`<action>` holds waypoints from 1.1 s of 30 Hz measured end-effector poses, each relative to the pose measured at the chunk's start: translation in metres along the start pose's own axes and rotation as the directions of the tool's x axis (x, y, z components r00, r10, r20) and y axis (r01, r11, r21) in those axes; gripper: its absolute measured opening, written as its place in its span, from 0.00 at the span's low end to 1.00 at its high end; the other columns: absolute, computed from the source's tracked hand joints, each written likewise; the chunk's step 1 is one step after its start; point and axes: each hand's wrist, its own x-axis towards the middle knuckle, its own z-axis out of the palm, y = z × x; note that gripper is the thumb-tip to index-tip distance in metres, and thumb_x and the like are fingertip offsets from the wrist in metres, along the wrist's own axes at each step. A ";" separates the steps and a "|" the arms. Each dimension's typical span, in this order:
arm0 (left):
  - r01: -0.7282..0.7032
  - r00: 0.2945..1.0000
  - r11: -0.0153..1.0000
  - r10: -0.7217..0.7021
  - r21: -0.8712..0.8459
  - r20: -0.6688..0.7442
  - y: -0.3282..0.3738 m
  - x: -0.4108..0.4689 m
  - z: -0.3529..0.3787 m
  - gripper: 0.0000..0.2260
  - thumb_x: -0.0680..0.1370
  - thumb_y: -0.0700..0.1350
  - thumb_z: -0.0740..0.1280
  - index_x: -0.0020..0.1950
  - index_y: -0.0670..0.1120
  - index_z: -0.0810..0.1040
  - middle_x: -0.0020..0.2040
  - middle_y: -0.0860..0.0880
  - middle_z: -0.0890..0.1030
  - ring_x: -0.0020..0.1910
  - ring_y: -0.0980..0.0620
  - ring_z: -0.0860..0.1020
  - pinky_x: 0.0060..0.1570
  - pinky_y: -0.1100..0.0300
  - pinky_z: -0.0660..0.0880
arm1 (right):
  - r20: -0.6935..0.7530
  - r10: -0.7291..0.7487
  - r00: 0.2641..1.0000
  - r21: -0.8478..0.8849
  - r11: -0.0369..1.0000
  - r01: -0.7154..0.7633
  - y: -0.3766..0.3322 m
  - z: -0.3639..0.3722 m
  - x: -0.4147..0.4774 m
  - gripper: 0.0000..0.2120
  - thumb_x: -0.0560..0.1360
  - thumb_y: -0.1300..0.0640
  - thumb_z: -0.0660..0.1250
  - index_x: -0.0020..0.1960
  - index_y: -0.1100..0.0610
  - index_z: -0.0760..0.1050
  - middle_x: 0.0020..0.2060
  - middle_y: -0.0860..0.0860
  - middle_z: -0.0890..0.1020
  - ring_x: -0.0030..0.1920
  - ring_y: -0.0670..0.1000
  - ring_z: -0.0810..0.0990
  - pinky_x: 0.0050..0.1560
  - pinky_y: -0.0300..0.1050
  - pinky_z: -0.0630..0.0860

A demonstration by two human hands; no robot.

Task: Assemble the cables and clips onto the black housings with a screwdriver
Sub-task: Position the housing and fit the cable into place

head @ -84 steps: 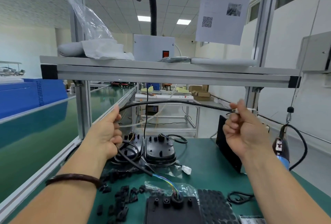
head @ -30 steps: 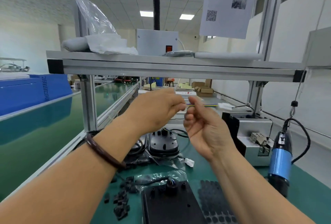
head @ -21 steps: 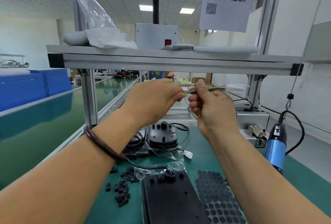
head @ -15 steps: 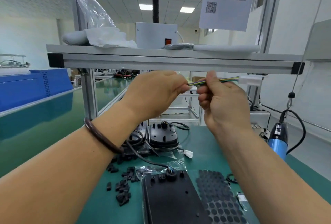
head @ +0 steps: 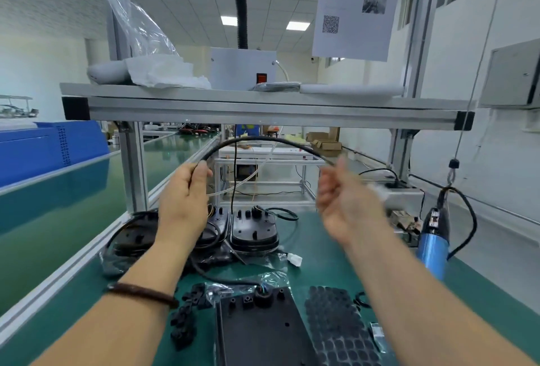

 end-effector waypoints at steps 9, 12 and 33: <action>0.057 0.983 0.904 0.023 -0.423 0.180 0.071 0.037 0.010 0.10 0.82 0.50 0.58 0.56 0.52 0.78 0.49 0.55 0.78 0.39 0.59 0.74 0.45 0.60 0.75 | 0.552 0.308 0.775 -0.832 0.149 0.534 0.085 0.007 -0.021 0.13 0.74 0.48 0.71 0.40 0.57 0.77 0.27 0.46 0.68 0.26 0.43 0.65 0.29 0.35 0.64; -0.009 0.978 0.923 0.089 -0.385 0.190 0.065 0.033 0.008 0.19 0.82 0.53 0.58 0.73 0.55 0.65 0.61 0.53 0.74 0.57 0.58 0.73 0.58 0.63 0.68 | 0.567 0.258 0.782 -0.823 0.201 0.531 0.075 0.005 -0.018 0.18 0.76 0.50 0.68 0.32 0.54 0.67 0.27 0.46 0.66 0.26 0.43 0.63 0.28 0.33 0.63; 0.259 0.755 0.961 -0.264 0.098 0.600 -0.036 -0.105 0.024 0.06 0.71 0.49 0.75 0.46 0.58 0.84 0.41 0.61 0.84 0.42 0.65 0.81 0.45 0.72 0.73 | 0.467 0.047 0.883 -0.790 0.470 0.393 0.084 -0.029 -0.020 0.08 0.77 0.57 0.67 0.39 0.50 0.77 0.27 0.44 0.79 0.28 0.39 0.76 0.33 0.32 0.72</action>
